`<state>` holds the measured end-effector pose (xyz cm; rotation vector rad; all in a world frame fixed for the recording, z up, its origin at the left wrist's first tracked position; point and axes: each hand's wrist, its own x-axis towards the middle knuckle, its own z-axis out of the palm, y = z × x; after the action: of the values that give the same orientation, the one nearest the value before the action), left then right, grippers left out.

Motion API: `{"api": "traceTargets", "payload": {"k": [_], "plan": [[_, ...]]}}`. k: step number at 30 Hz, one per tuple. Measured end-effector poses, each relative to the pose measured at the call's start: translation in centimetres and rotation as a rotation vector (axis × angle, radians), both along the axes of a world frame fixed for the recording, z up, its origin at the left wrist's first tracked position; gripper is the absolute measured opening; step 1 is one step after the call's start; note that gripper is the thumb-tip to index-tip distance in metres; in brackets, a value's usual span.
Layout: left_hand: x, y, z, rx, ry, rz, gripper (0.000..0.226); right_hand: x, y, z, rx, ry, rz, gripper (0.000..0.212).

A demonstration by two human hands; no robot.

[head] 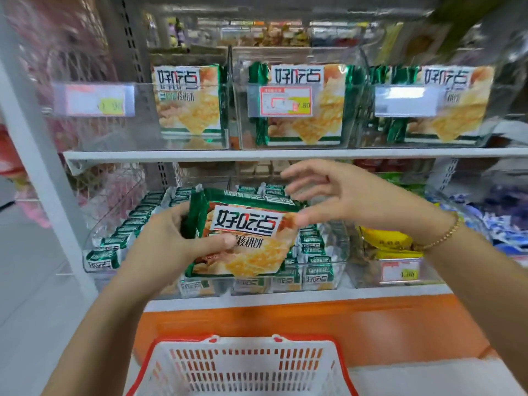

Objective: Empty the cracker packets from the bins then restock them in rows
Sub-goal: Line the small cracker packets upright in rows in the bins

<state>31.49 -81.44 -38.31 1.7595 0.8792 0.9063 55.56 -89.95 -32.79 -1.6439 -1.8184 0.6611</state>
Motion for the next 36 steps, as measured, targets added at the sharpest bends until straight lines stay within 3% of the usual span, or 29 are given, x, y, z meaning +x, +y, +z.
{"api": "traceTargets", "payload": {"k": [2, 5, 14, 17, 20, 25, 31, 36], "plan": [[0.9, -0.7, 1.6, 0.092, -0.013, -0.055, 0.042, -0.6, -1.2, 0.8, 0.094, -0.200, -0.025, 0.065], [1.7, -1.4, 3.4, 0.218, -0.052, -0.070, 0.037, -1.7, -2.1, 2.1, 0.270, -0.423, -0.070, 0.057], [-0.3, 1.5, 8.7, 0.508, -0.185, 0.039, 0.044, -3.6, -0.1, 8.7, 0.708, -0.659, -0.087, 0.050], [-2.3, 5.6, 10.0, 0.551, -0.115, 0.263, 0.060, -4.8, 1.9, 12.4, 0.891, -0.742, -0.108, 0.046], [-3.7, 9.3, 10.1, 0.617, 0.106, 0.497, 0.064, -6.4, 5.4, 15.1, 0.983, -0.732, -0.134, 0.044], [-3.7, 11.3, 9.5, 0.728, 0.311, 0.522, 0.058, -9.6, 12.4, 16.6, 0.905, -0.804, -0.153, 0.040], [-4.4, 11.4, 9.3, 0.761, 0.320, 0.489, 0.059, -10.8, 18.5, 15.6, 0.720, -0.849, -0.208, 0.041], [-4.7, 11.4, 9.3, 0.748, 0.317, 0.468, 0.058, -10.7, 20.0, 15.5, 0.579, -0.735, -0.214, 0.045]]}}
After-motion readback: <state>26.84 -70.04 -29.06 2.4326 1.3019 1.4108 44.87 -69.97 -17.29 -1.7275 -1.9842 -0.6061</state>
